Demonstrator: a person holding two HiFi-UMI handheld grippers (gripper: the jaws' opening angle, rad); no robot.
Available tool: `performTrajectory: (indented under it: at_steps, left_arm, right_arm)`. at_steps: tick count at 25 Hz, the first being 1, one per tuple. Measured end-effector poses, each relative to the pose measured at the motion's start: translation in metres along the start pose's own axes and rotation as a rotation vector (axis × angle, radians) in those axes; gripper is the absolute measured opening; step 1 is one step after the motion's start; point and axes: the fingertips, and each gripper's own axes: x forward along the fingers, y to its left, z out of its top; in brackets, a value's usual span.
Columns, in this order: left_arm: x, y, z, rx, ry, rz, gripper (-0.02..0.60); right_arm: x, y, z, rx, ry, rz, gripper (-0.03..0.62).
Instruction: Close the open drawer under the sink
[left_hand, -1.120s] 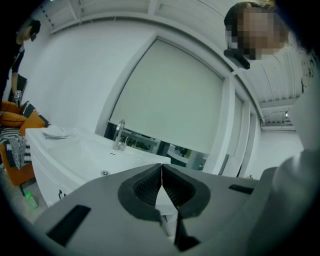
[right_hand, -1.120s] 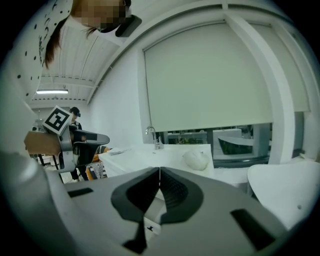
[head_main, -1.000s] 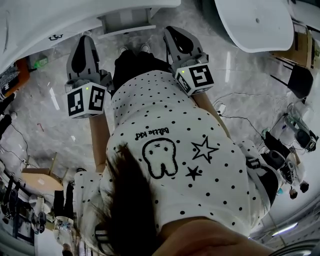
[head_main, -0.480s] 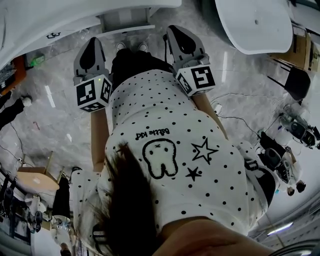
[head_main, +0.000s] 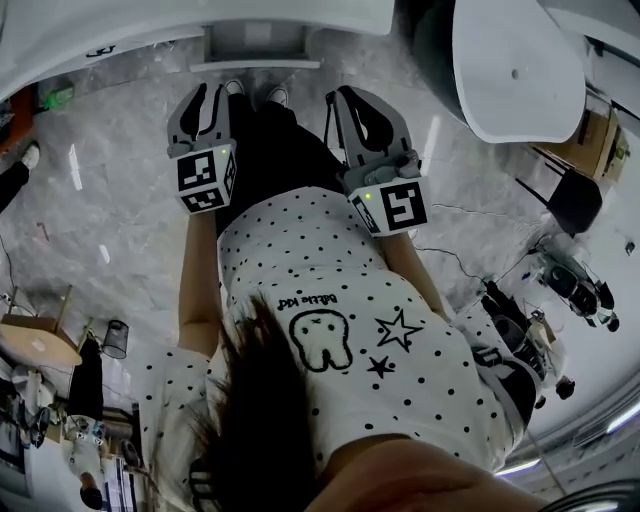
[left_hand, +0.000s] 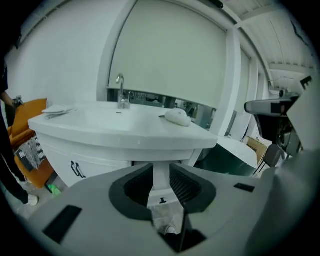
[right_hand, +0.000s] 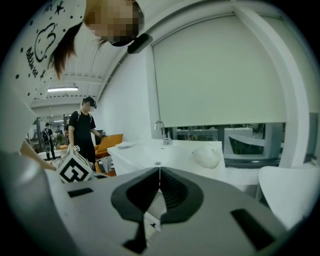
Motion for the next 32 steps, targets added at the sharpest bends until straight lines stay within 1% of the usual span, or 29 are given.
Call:
performTrajectory:
  at_steps: [4,7,9,14,17,21,25,27,29,32]
  left_arm:
    - [0.032,0.007,-0.042,0.002,0.057,0.015,0.098]
    - [0.056,0.012,-0.069,0.03,0.073,0.032,0.098]
    - [0.071,0.015,-0.088,0.029,0.092,0.034,0.098]
    - [0.103,0.01,-0.141,0.01,0.163,-0.001,0.098]
    - [0.124,0.009,-0.167,0.003,0.194,-0.015,0.098]
    - [0.156,0.009,-0.192,0.006,0.225,-0.032,0.107]
    - [0.178,-0.002,-0.212,0.017,0.262,-0.067,0.12]
    - [0.186,-0.006,-0.222,0.006,0.279,-0.082,0.123]
    - [0.193,-0.009,-0.229,0.001,0.288,-0.09,0.129]
    - [0.204,-0.013,-0.236,0.015,0.293,-0.093,0.139]
  right_arm:
    - [0.01,-0.004,-0.016,0.005,0.035,-0.005,0.014]
    - [0.018,-0.018,-0.026,0.019,0.048,-0.029,0.014]
    - [0.026,-0.022,-0.034,0.022,0.054,-0.036,0.014]
    - [0.042,-0.022,-0.065,0.061,0.094,-0.042,0.014]
    - [0.05,-0.018,-0.077,0.086,0.1,-0.035,0.014]
    - [0.057,-0.018,-0.09,0.12,0.102,-0.04,0.014]
    - [0.053,-0.02,-0.109,0.15,0.128,-0.056,0.014]
    - [0.051,-0.021,-0.117,0.166,0.139,-0.067,0.014]
    - [0.05,-0.022,-0.124,0.183,0.143,-0.078,0.014]
    - [0.049,-0.025,-0.133,0.2,0.151,-0.089,0.014]
